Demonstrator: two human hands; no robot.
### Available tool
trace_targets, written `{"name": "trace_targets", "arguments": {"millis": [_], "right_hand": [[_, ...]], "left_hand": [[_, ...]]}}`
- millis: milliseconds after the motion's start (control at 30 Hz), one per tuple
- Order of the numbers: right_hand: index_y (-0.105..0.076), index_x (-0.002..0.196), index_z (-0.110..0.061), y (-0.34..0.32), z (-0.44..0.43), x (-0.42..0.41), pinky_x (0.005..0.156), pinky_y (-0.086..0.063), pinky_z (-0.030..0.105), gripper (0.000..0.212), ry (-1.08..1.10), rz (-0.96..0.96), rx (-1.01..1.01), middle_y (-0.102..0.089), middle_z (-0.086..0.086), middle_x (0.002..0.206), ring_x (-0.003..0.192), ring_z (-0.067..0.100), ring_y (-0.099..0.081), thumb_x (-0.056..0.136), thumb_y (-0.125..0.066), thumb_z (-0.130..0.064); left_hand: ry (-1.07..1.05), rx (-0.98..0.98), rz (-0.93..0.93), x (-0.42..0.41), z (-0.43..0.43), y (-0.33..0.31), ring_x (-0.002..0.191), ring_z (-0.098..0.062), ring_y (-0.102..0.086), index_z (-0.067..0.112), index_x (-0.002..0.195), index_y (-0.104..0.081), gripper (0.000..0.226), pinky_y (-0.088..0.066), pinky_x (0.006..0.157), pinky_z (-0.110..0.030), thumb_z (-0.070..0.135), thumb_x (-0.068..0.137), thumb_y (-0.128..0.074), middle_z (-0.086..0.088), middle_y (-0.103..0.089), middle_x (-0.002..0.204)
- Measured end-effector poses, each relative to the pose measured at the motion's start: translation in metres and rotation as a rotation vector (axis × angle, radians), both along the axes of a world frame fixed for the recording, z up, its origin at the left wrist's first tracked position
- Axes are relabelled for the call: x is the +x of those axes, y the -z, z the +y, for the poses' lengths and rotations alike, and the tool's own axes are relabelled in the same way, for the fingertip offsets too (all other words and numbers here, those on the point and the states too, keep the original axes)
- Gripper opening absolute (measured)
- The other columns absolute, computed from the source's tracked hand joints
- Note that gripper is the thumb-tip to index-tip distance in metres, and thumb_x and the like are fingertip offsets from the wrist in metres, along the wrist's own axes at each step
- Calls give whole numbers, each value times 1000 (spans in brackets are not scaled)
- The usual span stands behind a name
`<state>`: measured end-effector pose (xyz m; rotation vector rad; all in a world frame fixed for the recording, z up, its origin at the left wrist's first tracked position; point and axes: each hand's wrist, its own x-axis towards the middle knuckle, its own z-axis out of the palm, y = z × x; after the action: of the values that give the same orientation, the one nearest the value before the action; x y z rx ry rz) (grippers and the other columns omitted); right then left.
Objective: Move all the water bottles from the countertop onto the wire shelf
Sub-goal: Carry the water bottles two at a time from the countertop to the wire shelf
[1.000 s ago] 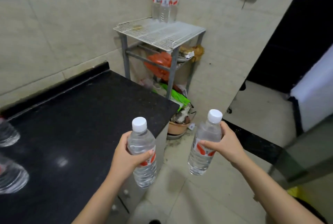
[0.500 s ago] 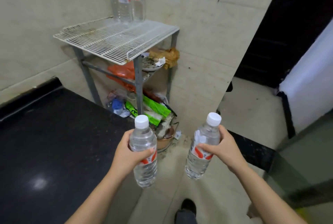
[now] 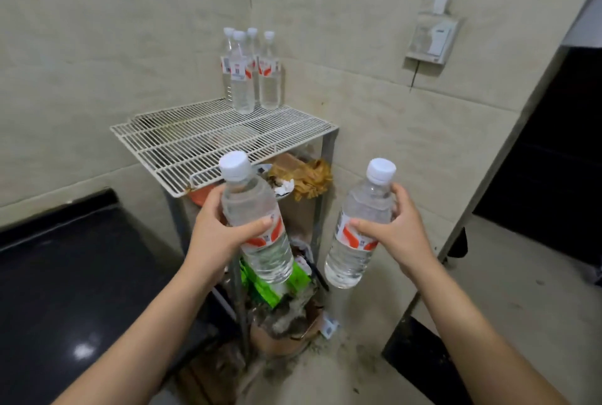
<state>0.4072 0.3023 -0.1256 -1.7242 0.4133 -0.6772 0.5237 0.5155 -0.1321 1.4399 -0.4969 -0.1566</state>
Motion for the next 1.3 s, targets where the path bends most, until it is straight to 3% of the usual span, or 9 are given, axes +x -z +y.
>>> {"name": "trace_targets", "arguments": {"millis": [200,300,433,533,700,900,1067,1200,1300], "right_hand": [[-45,101,-25,-43,-41,53,65,-53,12,57,-4,-225,-31,-61,-11,91,69,-6,-64,64,-74,7],[-47,94,-28,-60,-67,85,65,-53,13,52,22,-307,-46,-62,-9,90,68,-7,-63,65,-74,6],[-47,99,-30,-80,-104,136,70,-55,18,53,21,-344,-108,-62,-10,94,78,0,-65,66,-77,-3],[-47,99,-33,-87,-127,182,77,-55,24,51,34,-360,-126,-63,-5,98,87,9,-64,67,-77,-7],[-46,108,-26,-82,-158,258,81,-51,31,58,81,-397,-63,-62,4,108,97,21,-63,62,-80,-15],[-45,107,-27,-78,-190,321,76,-46,28,55,5,-351,-103,-59,-4,102,93,17,-60,66,-78,-14],[-45,121,-24,-81,-206,369,74,-45,26,63,-84,-236,-168,-59,-6,104,95,16,-60,67,-78,-29],[-44,121,-27,-76,-204,412,83,-53,38,66,-138,-201,-157,-60,-7,103,95,16,-61,66,-78,-33],[-41,124,-30,-68,-198,439,87,-52,44,74,-182,-161,-189,-62,-2,116,102,19,-61,61,-78,-41]], "left_hand": [[-56,-65,-99,44,-51,-41,95,-12,-67,29,102,-56,67,-55,77,-27,31,40,-81,3,-68,104],[-90,-104,-123,75,-73,-56,97,-15,-65,26,104,-55,70,-55,75,-24,17,42,-85,2,-66,105],[-131,-151,-121,124,-100,-77,99,-18,-64,17,110,-53,66,-54,77,-27,17,49,-79,-1,-66,107],[-172,-144,-123,164,-115,-91,98,-14,-63,23,105,-54,61,-51,78,-27,19,49,-75,3,-65,105],[-250,-81,-127,228,-139,-99,96,-11,-61,21,113,-51,72,-49,84,-32,23,45,-76,5,-63,105],[-343,-14,-106,273,-180,-90,95,-10,-60,20,115,-48,71,-49,83,-32,22,50,-78,8,-61,102],[-456,26,-93,299,-209,-79,98,-20,-60,15,120,-47,64,-49,81,-33,12,64,-77,2,-60,104],[-523,85,-78,327,-225,-68,99,-23,-61,17,115,-48,61,-51,86,-41,17,62,-78,-6,-62,113],[-553,138,-83,347,-234,-63,100,-24,-61,18,116,-48,64,-51,88,-45,20,61,-80,-5,-62,112]]}}
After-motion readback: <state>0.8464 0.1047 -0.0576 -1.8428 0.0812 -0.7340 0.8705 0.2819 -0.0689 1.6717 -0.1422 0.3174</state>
